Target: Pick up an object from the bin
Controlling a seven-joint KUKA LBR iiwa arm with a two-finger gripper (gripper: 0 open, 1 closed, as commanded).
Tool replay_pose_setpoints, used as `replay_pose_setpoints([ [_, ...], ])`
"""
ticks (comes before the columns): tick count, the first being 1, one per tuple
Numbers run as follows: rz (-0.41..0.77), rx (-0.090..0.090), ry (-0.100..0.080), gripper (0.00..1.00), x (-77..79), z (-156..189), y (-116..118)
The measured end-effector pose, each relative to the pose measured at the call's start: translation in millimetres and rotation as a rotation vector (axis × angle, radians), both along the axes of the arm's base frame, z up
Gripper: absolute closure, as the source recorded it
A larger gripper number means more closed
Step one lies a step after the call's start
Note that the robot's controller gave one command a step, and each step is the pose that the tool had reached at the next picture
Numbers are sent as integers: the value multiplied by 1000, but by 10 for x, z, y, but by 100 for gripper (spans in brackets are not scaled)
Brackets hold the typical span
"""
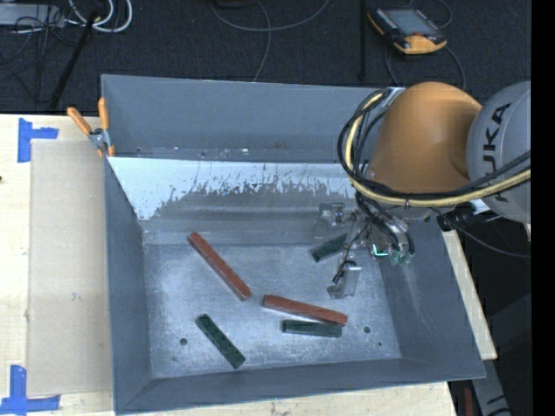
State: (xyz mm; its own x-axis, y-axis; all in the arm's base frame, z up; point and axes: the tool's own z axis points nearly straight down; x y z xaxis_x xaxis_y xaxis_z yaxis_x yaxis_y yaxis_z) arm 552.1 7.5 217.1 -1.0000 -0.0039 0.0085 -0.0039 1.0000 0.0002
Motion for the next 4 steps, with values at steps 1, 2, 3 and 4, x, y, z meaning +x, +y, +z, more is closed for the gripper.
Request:
replay_pose_setpoints([
  [1, -106, 0, 2, 0, -215, -962, 93],
  [2, -82, -1, -2, 0, -106, -1503, -173],
  [3, -80, 0, 1, 100, -103, -1452, -164],
  [4, 265, 0, -16, 100, 189, -198, -353],
])
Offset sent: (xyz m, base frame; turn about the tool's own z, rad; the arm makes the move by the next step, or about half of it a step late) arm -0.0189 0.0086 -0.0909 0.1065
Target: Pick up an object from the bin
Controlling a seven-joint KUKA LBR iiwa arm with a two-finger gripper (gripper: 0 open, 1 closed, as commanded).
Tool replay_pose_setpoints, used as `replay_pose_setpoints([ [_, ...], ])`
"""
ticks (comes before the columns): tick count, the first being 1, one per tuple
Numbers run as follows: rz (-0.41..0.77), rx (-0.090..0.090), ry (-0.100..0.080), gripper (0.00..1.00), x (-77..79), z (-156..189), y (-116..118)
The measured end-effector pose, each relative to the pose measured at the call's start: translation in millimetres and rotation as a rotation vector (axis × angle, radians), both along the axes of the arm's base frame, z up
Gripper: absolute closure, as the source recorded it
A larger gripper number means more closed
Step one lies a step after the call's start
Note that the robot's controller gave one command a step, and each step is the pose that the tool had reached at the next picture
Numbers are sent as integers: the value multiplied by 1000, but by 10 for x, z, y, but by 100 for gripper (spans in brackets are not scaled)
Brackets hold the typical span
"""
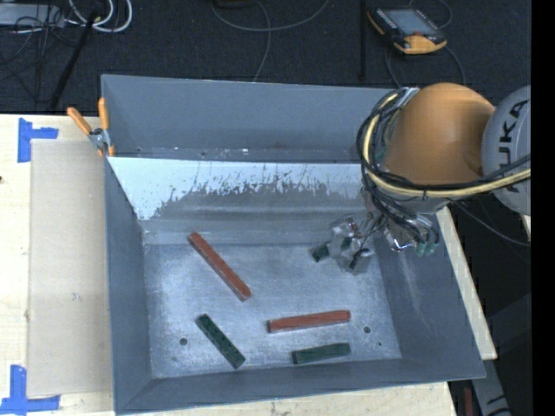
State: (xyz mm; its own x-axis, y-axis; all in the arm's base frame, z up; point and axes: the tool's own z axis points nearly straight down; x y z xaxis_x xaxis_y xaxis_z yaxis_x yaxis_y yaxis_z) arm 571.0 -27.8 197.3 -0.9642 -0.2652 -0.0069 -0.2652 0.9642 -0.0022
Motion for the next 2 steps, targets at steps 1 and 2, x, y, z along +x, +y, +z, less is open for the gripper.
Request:
replay_pose_setpoints([
  [1, -3, 1, 6, 0, -14, -25, -2],
  [2, -62, 2, 10, 0, 478, -1010, -127],
])
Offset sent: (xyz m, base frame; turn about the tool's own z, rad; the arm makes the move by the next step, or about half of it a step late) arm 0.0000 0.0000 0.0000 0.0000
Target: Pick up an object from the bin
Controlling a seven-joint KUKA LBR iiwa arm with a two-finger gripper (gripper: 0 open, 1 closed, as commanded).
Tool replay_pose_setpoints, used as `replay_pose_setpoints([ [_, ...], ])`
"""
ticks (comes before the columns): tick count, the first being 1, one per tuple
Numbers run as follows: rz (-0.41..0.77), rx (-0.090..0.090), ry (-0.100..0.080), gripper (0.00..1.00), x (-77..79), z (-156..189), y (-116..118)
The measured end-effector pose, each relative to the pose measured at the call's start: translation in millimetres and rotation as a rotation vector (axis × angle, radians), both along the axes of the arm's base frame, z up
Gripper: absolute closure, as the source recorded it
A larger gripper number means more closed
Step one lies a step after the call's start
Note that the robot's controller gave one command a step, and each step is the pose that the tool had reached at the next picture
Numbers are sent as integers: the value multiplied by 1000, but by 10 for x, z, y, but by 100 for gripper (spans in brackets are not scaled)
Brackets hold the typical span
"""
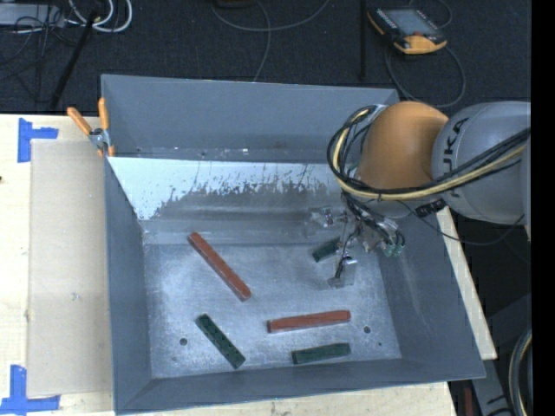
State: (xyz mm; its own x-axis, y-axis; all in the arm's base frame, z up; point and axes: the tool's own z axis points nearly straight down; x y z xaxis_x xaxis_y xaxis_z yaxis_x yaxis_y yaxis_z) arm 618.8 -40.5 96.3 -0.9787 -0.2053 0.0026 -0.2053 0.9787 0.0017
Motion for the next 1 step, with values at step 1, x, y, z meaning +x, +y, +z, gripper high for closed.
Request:
replay_pose_setpoints([
  [1, 66, -1, -1, 0, 29, -282, -285],
])
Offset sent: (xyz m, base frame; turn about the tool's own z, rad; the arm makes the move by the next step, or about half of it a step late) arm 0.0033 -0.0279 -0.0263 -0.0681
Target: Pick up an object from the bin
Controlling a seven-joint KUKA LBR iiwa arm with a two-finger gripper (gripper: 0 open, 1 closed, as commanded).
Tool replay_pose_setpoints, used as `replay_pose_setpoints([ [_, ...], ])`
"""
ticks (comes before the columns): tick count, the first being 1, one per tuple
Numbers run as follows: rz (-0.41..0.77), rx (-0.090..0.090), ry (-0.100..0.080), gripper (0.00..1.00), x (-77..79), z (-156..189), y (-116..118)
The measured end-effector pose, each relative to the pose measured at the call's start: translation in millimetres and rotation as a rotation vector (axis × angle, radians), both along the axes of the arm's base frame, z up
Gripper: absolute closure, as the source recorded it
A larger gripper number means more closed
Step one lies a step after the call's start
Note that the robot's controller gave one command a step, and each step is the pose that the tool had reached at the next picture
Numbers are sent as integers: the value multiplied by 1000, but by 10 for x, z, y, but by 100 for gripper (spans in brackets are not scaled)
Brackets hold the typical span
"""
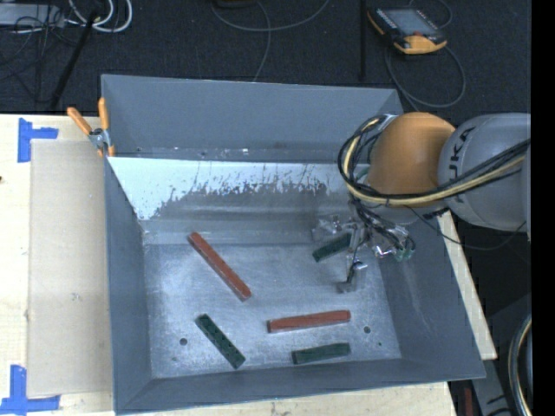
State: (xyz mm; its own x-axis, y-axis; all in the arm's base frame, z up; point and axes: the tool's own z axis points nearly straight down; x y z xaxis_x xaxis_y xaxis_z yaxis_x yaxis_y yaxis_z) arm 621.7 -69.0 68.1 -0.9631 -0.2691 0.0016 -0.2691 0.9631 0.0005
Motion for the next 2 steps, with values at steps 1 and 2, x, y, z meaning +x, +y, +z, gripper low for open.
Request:
replay_pose_setpoints([
  [1, -2, 1, -2, 100, 8, 18, 6],
  [2, 27, -1, -13, 100, 24, 1417, -40],
])
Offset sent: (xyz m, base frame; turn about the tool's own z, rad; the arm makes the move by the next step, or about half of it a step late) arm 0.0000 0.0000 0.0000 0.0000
